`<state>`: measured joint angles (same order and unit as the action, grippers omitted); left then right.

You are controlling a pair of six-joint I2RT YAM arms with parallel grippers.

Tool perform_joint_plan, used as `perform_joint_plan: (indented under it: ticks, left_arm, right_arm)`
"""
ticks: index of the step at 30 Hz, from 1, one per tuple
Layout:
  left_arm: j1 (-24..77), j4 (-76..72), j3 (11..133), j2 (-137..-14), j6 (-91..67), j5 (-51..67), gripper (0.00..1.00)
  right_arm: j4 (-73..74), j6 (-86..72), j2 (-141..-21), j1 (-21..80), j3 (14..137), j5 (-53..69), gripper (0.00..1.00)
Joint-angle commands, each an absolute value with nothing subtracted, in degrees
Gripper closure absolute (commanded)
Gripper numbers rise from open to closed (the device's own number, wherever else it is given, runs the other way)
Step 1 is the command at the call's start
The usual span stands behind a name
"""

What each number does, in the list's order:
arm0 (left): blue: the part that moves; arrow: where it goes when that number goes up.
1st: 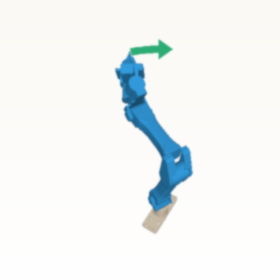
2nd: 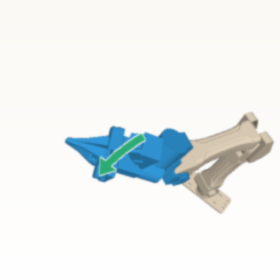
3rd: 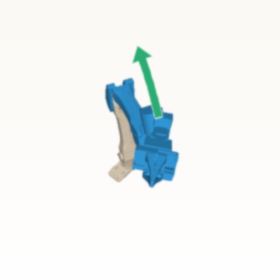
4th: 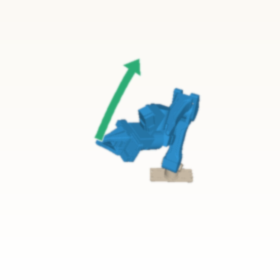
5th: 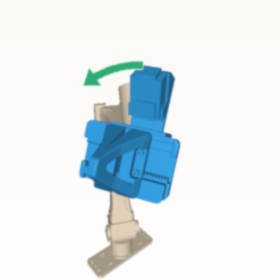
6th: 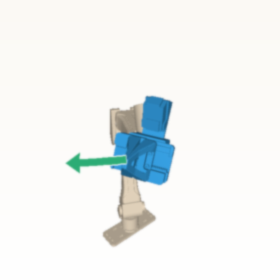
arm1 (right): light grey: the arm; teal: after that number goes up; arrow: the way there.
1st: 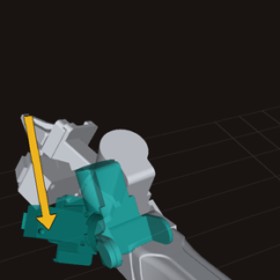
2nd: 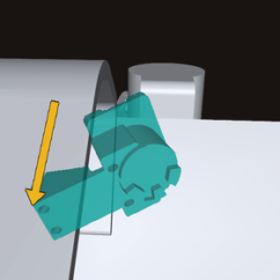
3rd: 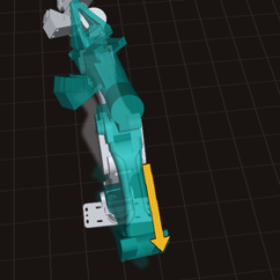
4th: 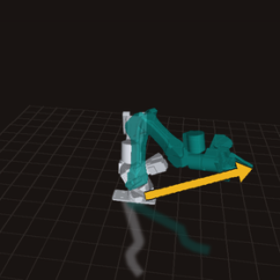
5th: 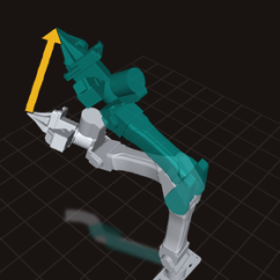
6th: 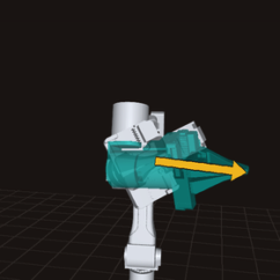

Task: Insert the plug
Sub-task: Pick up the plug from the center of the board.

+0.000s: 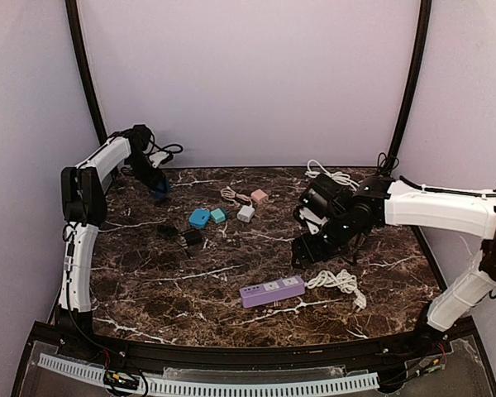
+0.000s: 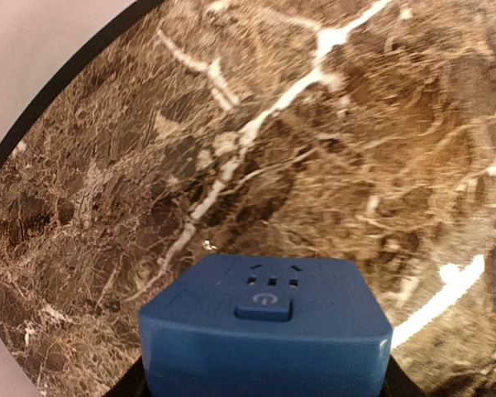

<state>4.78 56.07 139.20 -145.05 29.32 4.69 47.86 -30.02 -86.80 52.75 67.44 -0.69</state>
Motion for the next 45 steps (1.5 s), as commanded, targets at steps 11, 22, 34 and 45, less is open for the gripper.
perform_joint_plan:
  ticks: [11, 22, 34, 45]
  left_arm:
    - [28.82, 62.38, 135.56, -108.38, 38.71, 14.03, 1.0]
    - [50.18, 41.32, 113.54, -90.93, 44.75, 4.85, 1.0]
    - [56.74, 31.12, 107.65, -92.05, 46.51, -3.49, 1.0]
    - [56.84, 28.72, 106.42, -92.19, 45.7, -3.87, 0.99]
  right_arm:
    - [35.43, -31.75, -64.19, 53.0, 73.19, -6.74, 0.24]
    - [21.65, -33.73, -66.86, 55.27, 76.85, 2.14, 0.25]
    - [4.17, -31.76, -70.35, 59.03, 75.06, -2.65, 0.15]
    - [5.24, -33.65, -74.25, 56.19, 76.47, -2.69, 0.09]
